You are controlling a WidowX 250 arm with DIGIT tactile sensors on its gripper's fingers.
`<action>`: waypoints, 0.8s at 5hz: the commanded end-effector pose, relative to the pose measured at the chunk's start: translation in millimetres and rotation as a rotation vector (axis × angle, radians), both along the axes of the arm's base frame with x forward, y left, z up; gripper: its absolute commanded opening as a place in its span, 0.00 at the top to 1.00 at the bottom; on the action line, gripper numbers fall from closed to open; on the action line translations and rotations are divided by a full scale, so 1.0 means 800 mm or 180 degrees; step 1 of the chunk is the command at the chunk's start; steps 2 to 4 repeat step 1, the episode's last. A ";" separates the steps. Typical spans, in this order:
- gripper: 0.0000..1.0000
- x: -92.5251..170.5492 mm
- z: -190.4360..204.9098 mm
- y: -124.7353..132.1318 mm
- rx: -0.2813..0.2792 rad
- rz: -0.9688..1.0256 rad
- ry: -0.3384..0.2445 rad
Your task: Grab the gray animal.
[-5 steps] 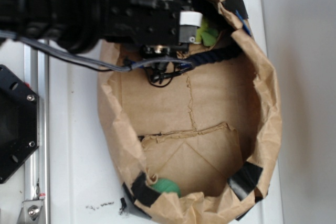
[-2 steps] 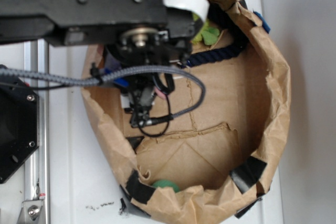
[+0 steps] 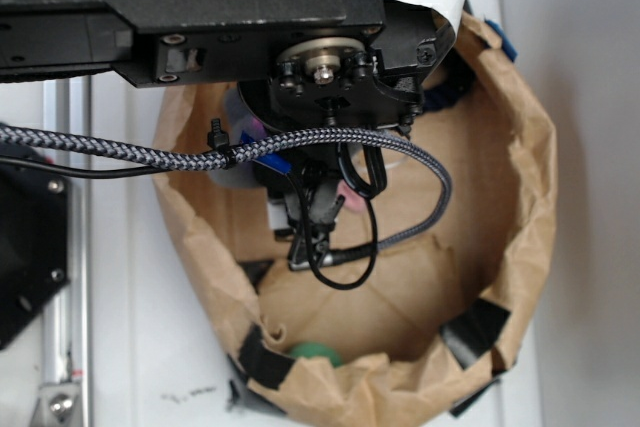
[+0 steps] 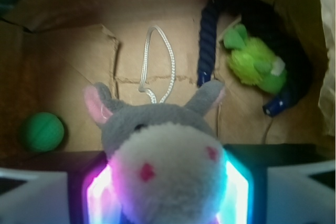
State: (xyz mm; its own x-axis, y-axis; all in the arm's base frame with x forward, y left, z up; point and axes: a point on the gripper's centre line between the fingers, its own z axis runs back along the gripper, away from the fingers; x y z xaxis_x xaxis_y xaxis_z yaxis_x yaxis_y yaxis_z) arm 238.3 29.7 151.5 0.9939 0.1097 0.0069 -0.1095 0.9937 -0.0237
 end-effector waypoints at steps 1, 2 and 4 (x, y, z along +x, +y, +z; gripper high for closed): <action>1.00 0.013 0.018 0.006 -0.0050 -0.0048 -0.0222; 1.00 0.013 0.018 0.006 -0.0050 -0.0048 -0.0222; 1.00 0.013 0.018 0.006 -0.0050 -0.0048 -0.0222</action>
